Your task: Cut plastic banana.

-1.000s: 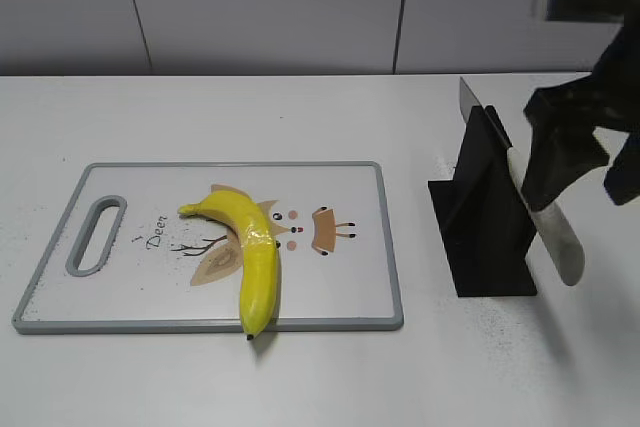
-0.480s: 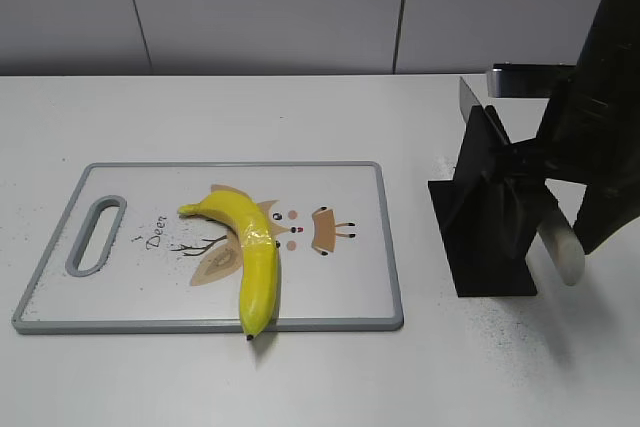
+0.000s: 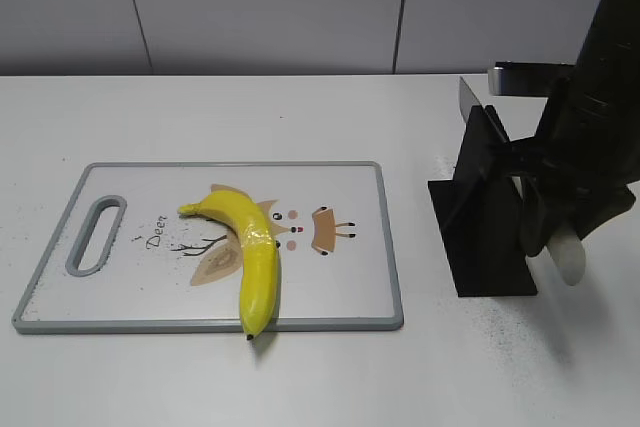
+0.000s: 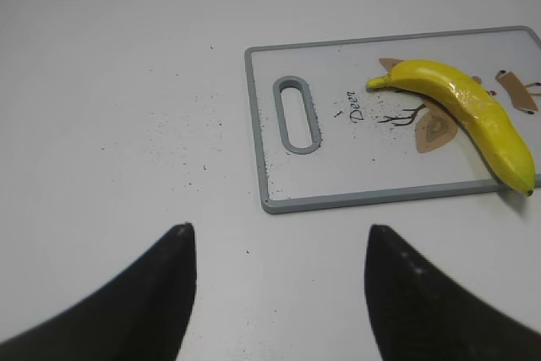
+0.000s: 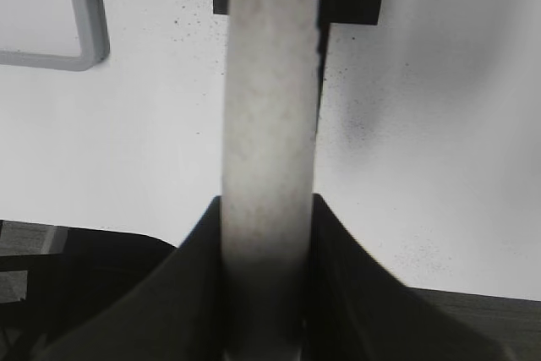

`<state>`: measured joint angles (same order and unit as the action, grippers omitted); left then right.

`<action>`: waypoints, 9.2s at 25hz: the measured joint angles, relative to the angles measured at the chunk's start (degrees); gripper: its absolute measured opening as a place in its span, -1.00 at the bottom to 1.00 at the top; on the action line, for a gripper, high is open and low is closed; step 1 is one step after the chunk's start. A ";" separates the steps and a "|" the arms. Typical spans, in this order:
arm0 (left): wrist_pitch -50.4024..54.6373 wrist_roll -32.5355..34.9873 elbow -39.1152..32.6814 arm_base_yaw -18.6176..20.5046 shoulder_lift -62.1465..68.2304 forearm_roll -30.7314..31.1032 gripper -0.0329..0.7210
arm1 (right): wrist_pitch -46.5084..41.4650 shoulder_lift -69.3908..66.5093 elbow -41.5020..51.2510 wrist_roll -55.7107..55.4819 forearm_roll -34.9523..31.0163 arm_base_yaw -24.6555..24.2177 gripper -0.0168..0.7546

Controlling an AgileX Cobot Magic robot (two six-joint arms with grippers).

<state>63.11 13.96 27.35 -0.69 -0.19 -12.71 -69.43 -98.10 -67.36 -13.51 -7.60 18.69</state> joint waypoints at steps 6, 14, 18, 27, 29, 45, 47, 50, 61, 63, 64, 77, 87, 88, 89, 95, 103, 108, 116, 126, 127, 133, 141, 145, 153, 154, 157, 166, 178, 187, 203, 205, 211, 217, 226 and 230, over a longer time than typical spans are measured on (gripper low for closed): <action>0.00 -0.03 0.00 0.00 0.00 0.00 0.66 | 0.00 0.00 0.00 -0.33 -0.20 0.16 -0.49; 0.00 -0.14 0.00 0.00 0.00 0.02 0.66 | -0.01 5.89 0.00 -1.55 -0.04 0.16 -0.51; 0.00 -0.05 0.00 0.00 0.00 0.02 0.66 | 0.05 10.01 -0.01 -2.51 1.49 0.16 -0.52; 0.00 -0.02 0.00 0.00 0.00 0.02 0.66 | 0.49 13.14 -4.15 -2.97 3.73 0.16 -0.52; 0.00 -0.13 0.00 0.00 0.00 0.02 0.66 | 0.42 13.14 -5.48 -2.97 4.12 0.16 -0.52; -0.12 1.37 0.23 0.00 0.00 0.02 0.66 | -0.68 13.14 -15.61 1.10 5.95 0.16 -0.52; -1.57 2.37 1.21 0.00 0.14 -0.04 0.66 | -0.54 13.14 -16.99 6.27 3.57 0.16 -0.52; -4.62 3.07 2.90 0.00 2.46 -1.34 0.66 | 0.55 13.14 -17.48 17.34 -1.91 0.16 -0.52; -9.54 26.69 9.16 -0.05 29.65 -20.12 0.66 | 0.16 8.87 -17.63 60.65 -16.40 0.16 -0.52; -9.54 32.86 11.89 -0.06 35.53 -22.85 0.66 | 0.16 7.66 -17.63 66.87 -17.97 0.16 -0.52; -9.54 36.52 13.21 -0.06 38.41 -24.02 0.66 | 0.22 7.10 -17.63 69.12 -18.67 0.16 -0.52; -5.68 68.92 30.46 -4.80 68.79 -30.50 0.64 | 0.91 -1.30 -17.78 87.43 -21.12 3.16 -0.52; -4.37 74.19 33.17 -7.09 83.23 -27.22 0.64 | 4.05 -3.04 -17.78 89.58 -23.75 4.53 -0.52; -4.55 74.48 33.17 -7.09 84.03 -27.11 0.64 | 4.11 -3.04 -17.78 89.58 -24.20 4.53 -0.52; -4.68 74.73 33.17 -7.09 84.75 -27.09 0.64 | 4.11 -3.04 -17.78 89.64 -24.74 4.53 -0.52; -5.91 74.90 33.17 -7.14 86.53 -27.58 0.48 | 4.22 -3.04 -17.78 89.67 -26.63 4.53 -0.52; -6.65 74.95 33.17 -7.34 86.53 -27.78 -0.68 | 4.23 -3.05 -17.78 89.88 -26.75 4.53 -0.52; -8.55 75.57 33.17 -10.28 86.53 -25.05 -0.88 | 4.57 -3.05 -17.80 90.50 -25.79 4.48 -0.52; -13.58 74.47 33.17 -14.40 87.21 -22.70 -0.91 | 5.11 -5.18 -17.91 87.35 -15.16 4.54 -0.52; -15.10 74.03 33.18 -14.46 94.23 -22.77 -0.91 | 6.92 -11.76 -17.91 86.16 -13.40 4.86 -0.52; -16.12 74.03 33.18 -14.46 95.32 -22.77 -0.91 | 8.18 -12.50 -17.91 86.16 -13.22 4.93 -0.52; -21.58 74.08 33.50 -14.46 104.18 -22.92 -0.91 | 13.48 -19.78 -17.91 86.56 -12.54 4.93 -0.52; -21.39 74.44 34.65 -14.22 110.63 -26.15 -0.91 | 15.13 -26.60 -18.50 86.93 -11.55 4.72 -0.48; -21.50 74.25 34.65 -14.22 110.71 -26.34 -0.91 | 15.50 -26.67 -18.50 86.93 -11.47 4.65 -0.48; -21.45 73.87 34.27 -14.22 109.98 -25.22 -0.92 | 15.06 -25.71 -19.49 86.93 -11.35 4.76 -0.48; -21.38 73.81 34.19 -14.22 109.53 -24.80 -0.92 | 15.06 -25.13 -19.49 86.93 -11.23 4.82 -0.48; -21.24 73.73 34.08 -14.22 107.10 -24.36 -0.93 | 15.06 -22.74 -19.60 86.87 -10.71 4.94 -0.48; -17.39 74.34 34.08 -14.45 95.83 -24.39 -0.93 | 11.09 -13.30 -19.60 86.58 -9.71 4.94 -0.49; -14.79 74.69 33.84 -14.45 92.72 -27.19 0.64 | 8.80 -12.82 -19.64 87.71 -9.55 5.01 -0.53; -22.24 58.96 33.72 -14.45 86.15 -25.04 0.72 | 7.95 -9.03 -19.64 83.75 -9.55 4.95 -0.53; 0.52 3.18 33.72 -14.45 73.89 5.94 0.64 | -0.21 7.31 -18.28 48.81 -8.05 4.95 -0.53; 4.52 0.81 33.53 -14.45 73.28 6.18 0.64 | 0.38 10.57 -14.83 43.24 -8.05 4.95 -0.53; 6.51 -3.50 29.46 -14.45 67.06 6.26 0.64 | 11.37 23.08 0.44 22.65 -3.23 4.95 -0.54; 6.62 -4.81 24.03 -14.45 55.48 6.26 0.64 | 18.67 34.15 13.10 8.91 2.48 4.95 -0.54; 6.11 -4.86 14.71 -14.45 33.27 6.26 0.64 | 19.58 41.28 23.15 -7.02 7.60 4.95 -0.54; 5.61 -4.86 8.88 -14.45 22.23 6.26 0.64 | 19.86 40.34 23.91 -9.39 7.60 4.95 -0.54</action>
<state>68.72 9.10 36.22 -15.14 22.05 -6.45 -49.57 -57.76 -43.45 -22.90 0.00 23.64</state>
